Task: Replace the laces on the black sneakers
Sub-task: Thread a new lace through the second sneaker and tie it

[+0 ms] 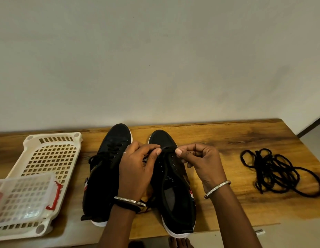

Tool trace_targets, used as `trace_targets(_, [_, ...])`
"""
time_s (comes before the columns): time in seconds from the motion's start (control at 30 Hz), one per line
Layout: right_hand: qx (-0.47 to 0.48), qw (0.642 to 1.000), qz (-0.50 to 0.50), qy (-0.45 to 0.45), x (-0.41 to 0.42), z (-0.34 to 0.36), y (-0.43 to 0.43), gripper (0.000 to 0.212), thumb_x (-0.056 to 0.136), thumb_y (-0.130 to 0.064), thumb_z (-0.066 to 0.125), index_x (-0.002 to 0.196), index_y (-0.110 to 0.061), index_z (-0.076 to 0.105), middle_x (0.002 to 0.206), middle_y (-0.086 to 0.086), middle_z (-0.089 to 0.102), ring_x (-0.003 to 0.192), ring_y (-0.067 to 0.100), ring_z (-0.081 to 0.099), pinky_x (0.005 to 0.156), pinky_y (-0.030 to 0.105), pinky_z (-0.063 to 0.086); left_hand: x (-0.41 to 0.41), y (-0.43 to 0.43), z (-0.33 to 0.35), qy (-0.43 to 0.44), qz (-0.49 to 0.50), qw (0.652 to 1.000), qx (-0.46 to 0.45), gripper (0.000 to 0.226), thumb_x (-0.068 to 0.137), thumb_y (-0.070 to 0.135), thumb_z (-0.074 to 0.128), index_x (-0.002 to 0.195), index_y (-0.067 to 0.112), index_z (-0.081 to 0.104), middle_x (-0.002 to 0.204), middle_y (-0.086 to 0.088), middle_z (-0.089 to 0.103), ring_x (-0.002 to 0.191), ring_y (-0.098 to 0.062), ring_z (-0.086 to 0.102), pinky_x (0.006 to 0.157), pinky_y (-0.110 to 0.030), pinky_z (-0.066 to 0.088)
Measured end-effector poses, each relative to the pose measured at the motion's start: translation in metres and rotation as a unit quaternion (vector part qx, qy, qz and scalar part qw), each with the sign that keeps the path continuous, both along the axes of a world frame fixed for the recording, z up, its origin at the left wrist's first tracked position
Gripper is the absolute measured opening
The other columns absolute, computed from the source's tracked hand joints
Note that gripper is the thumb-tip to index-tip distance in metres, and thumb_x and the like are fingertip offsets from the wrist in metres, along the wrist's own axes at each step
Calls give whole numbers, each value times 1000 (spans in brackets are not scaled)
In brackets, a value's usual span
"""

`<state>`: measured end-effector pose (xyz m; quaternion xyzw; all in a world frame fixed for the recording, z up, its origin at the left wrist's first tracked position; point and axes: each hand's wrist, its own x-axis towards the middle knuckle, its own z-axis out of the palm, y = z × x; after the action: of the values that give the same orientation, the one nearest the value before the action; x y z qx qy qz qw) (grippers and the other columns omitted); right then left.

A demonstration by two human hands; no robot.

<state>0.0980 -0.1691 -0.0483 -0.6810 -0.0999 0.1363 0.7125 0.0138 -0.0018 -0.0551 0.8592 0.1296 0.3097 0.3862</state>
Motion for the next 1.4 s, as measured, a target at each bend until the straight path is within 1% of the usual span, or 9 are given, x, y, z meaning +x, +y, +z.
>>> trace_targets(0.07, [3, 1000, 8, -13, -4, 2, 5, 12, 75, -7, 83, 87, -6, 80, 78, 4, 77, 70, 8, 69, 63, 19, 52, 0, -4, 1, 0, -30, 999, -12, 24, 93, 39, 65, 105, 22, 76, 96, 12, 64, 93, -4, 62, 76, -24, 54])
trace_targets(0.2, [10, 997, 76, -32, -7, 5, 12, 17, 86, -1, 73, 101, -6, 78, 96, 6, 79, 95, 17, 74, 81, 26, 58, 1, -9, 1, -11, -75, 997, -24, 24, 93, 27, 67, 117, 20, 71, 109, 14, 69, 104, -2, 65, 86, -26, 56])
trace_targets(0.43, [31, 999, 29, 11, -10, 5, 15, 15, 79, -7, 81, 91, -2, 72, 76, 15, 75, 70, 20, 69, 66, 26, 56, 4, -13, -1, -17, -32, 999, -20, 15, 92, 12, 70, 103, 20, 76, 95, 12, 72, 91, 0, 66, 77, -26, 56])
trace_targets(0.63, [-141, 989, -8, -46, -4, 4, 5, 14, 79, -13, 83, 89, -17, 75, 81, 2, 71, 70, 4, 63, 64, 16, 51, 4, -13, -6, 27, 14, 998, -58, 11, 87, 26, 76, 97, 27, 79, 86, 18, 70, 83, 2, 65, 73, -27, 57])
trace_targets(0.83, [-339, 930, 111, -92, -9, 10, 6, 56, 63, -39, 84, 114, -27, 65, 110, -14, 57, 94, -2, 55, 68, 7, 41, 9, -17, -9, 82, 19, 988, -128, 12, 83, 28, 78, 92, 37, 79, 87, 15, 66, 85, 2, 63, 73, -21, 53])
trace_targets(0.93, [-397, 892, 155, -150, -10, 14, 6, 76, 49, -57, 70, 119, -31, 62, 113, -15, 52, 98, -2, 52, 74, 7, 39, 11, -20, -9, 86, 39, 984, -154, 11, 81, 26, 79, 84, 36, 78, 85, 12, 66, 83, 3, 62, 71, -18, 50])
trace_targets(1.1, [-401, 892, 85, -189, -13, 10, 9, 43, 72, -33, 77, 113, -25, 71, 103, -13, 62, 91, 4, 58, 78, 21, 51, 13, -25, -9, 107, 62, 984, -129, 8, 81, 28, 79, 80, 35, 76, 85, 13, 65, 79, 3, 61, 68, -23, 52])
trace_targets(1.3, [-301, 943, 1, -140, -14, -4, 11, 22, 83, -15, 69, 103, -21, 79, 98, -12, 70, 82, 2, 64, 72, 23, 55, 15, -30, -8, 153, 70, 985, -45, 7, 87, 28, 75, 93, 30, 78, 90, 12, 65, 79, -1, 61, 64, -10, 42])
trace_targets(1.4, [-267, 957, -12, -114, -14, -11, 11, 22, 85, -12, 67, 101, -22, 80, 97, -12, 72, 83, -3, 63, 68, 14, 52, 17, -32, -10, 156, 71, 985, -25, 8, 87, 26, 74, 94, 26, 79, 91, 9, 65, 79, -5, 63, 64, -10, 40])
